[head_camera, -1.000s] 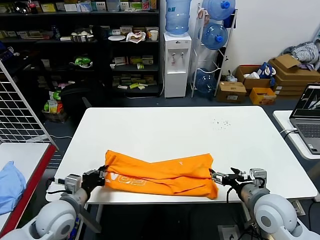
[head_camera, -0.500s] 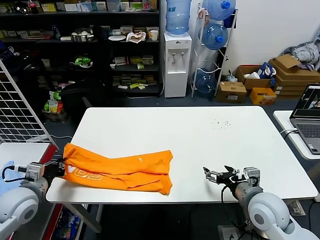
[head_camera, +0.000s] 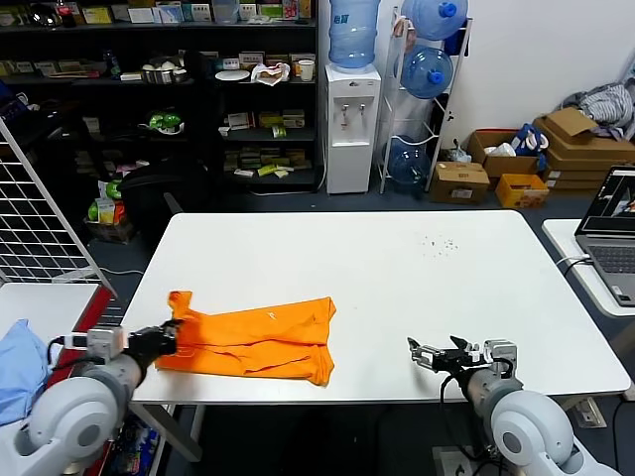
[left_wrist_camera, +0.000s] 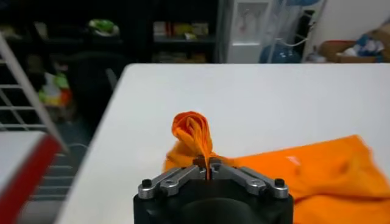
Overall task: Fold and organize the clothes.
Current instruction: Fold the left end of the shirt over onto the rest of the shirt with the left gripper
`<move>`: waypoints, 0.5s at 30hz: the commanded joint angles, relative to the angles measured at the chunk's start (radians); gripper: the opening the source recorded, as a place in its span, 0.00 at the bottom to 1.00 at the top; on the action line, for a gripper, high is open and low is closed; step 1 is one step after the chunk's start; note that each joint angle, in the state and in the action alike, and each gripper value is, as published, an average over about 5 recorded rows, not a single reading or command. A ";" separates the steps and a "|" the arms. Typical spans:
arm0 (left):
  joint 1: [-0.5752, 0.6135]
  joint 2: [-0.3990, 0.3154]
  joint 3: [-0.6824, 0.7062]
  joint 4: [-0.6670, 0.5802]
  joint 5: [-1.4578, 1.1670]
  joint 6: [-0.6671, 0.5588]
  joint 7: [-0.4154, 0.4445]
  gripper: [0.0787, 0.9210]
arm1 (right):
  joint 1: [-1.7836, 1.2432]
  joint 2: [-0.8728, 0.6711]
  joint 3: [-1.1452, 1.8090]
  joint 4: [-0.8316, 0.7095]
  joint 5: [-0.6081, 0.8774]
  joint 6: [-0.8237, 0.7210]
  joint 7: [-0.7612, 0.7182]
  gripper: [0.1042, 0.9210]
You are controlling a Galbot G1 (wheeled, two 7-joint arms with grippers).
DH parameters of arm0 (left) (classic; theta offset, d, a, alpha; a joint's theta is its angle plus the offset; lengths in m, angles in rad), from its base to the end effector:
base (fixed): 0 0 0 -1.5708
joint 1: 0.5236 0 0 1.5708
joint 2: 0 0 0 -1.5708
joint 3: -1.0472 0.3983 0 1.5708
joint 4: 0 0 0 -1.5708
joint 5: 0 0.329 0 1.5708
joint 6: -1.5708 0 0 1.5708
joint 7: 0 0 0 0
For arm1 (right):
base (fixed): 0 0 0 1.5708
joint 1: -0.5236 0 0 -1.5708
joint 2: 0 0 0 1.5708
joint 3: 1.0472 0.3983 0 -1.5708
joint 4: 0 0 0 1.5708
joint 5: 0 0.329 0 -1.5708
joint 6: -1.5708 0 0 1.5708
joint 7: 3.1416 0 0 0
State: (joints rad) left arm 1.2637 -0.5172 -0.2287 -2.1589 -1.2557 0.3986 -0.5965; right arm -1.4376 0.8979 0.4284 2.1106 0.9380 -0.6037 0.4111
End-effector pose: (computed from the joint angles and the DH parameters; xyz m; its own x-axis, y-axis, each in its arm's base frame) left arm 0.2180 0.1482 -0.2280 -0.7960 0.1132 0.5946 0.0924 0.9936 -0.0655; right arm 0.1852 -0.1219 -0.2881 -0.7673 -0.1198 0.6300 -0.0560 0.9912 0.1203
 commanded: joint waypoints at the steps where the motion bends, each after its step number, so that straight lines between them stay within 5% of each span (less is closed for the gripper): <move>1: -0.404 -0.253 0.455 -0.036 -0.144 0.016 -0.127 0.04 | -0.064 0.047 0.040 0.000 -0.026 -0.001 0.013 1.00; 7: -0.481 -0.346 0.527 0.028 -0.142 0.016 -0.162 0.04 | -0.072 0.060 0.042 0.005 -0.034 -0.002 0.013 1.00; 15: -0.488 -0.382 0.543 0.031 -0.140 0.014 -0.190 0.04 | -0.057 0.051 0.035 0.002 -0.028 -0.001 0.012 1.00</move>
State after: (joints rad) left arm 0.9045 -0.7829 0.1774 -2.1482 -1.3627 0.4101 -0.7365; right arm -1.4843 0.9367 0.4581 2.1133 0.9153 -0.6042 0.4193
